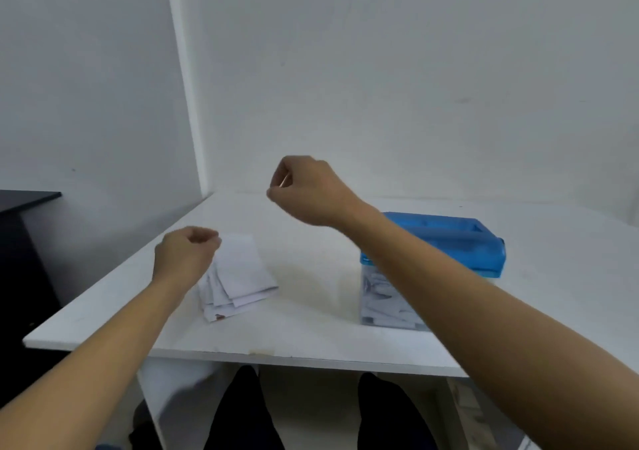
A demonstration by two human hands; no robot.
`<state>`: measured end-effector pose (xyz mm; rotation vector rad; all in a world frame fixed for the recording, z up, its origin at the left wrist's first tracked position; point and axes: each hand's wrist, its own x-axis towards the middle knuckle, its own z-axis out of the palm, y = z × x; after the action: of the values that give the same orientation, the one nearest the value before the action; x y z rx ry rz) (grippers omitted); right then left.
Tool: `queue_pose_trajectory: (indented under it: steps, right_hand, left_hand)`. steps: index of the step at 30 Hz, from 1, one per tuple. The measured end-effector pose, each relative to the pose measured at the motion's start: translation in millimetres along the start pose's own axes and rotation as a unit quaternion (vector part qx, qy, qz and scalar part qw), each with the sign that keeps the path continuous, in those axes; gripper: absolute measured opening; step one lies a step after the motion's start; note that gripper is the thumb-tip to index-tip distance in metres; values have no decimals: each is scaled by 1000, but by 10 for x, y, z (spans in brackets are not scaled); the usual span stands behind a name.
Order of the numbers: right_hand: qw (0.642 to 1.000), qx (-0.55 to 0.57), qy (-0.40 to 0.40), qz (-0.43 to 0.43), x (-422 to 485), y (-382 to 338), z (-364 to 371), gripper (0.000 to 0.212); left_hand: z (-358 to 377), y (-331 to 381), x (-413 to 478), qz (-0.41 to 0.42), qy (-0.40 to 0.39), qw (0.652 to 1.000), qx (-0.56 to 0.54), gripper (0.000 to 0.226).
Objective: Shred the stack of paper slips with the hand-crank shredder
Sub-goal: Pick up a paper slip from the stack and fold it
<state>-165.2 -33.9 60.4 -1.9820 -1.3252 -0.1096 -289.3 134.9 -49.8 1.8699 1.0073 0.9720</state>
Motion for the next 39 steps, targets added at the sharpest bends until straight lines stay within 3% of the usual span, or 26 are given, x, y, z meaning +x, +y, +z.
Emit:
queue_pose_trajectory:
  steps: [3, 6, 9, 11, 14, 21, 26, 33, 39]
  right_hand:
    - [996, -24, -78, 30, 60, -21, 423, 19]
    - [978, -67, -157, 117, 130, 210, 902, 33]
    - [954, -99, -197, 203, 20, 439, 1253, 82]
    - [955, -132, -171, 202, -124, 543, 1402, 93]
    - [968, -145, -106, 176, -217, 650, 1549, 88]
    - [982, -4, -40, 187, -285, 716, 1490, 53]
    - [973, 86, -29, 214, -309, 760, 1452, 30]
    - [967, 141, 16, 213, -289, 766, 1440, 16]
    - [940, 264, 59, 206, -324, 766, 1379, 11]
  left_hand:
    - [45, -292, -88, -12, -17, 998, 64, 25]
    - [157, -503, -261, 24, -25, 983, 178, 40]
    - [187, -528, -310, 66, -43, 964, 254, 43]
    - [197, -514, -293, 64, -64, 957, 275, 43]
    - [185, -517, -263, 61, -71, 955, 283, 43]
    - [200, -540, -279, 68, -73, 953, 286, 43]
    - [192, -540, -292, 78, -80, 948, 297, 44]
    - [188, -504, -324, 95, -67, 959, 260, 37]
    - [179, -508, -332, 96, -45, 975, 197, 26]
